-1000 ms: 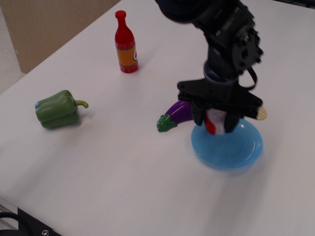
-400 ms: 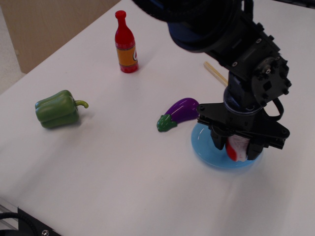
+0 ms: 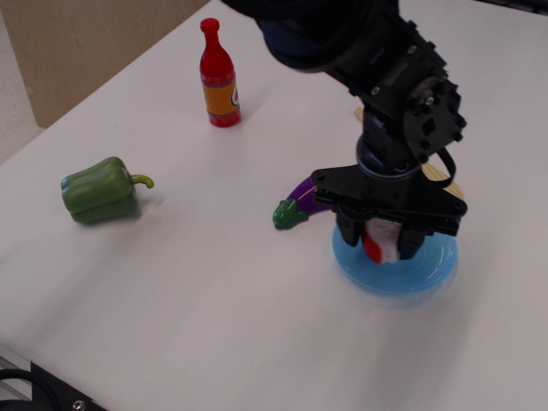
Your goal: Put sushi on plate
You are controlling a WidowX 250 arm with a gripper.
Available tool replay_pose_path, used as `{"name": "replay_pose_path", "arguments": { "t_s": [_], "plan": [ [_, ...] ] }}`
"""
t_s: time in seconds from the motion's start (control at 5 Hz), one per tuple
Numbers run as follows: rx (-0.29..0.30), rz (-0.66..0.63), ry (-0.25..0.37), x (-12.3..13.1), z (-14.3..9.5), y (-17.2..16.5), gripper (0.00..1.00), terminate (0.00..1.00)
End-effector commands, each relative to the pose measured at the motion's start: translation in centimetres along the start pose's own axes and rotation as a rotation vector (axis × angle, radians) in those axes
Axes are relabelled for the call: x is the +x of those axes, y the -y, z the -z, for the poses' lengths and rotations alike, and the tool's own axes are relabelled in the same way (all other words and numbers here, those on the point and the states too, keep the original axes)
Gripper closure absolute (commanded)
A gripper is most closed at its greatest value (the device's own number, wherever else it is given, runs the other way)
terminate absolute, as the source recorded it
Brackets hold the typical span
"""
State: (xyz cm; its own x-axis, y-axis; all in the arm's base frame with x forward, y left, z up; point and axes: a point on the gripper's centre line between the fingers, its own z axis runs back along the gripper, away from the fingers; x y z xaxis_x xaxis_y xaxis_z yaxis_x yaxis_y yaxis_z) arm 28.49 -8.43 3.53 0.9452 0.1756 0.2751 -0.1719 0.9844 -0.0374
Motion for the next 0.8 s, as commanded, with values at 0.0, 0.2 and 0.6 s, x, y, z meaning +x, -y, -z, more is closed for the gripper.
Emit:
{"name": "replay_pose_path", "arguments": {
  "t_s": [0.0,0.2,0.6],
  "plan": [
    [-0.029,-0.026,0.036,0.7,-2.0,-1.7,0.00,0.00],
    [-0.043,-0.029,0.066,1.4,-3.5,-1.9,0.00,0.00],
    [-0.055,-0.017,0.095,2.2,-5.6,-2.2,0.00,1.00]
  ]
}}
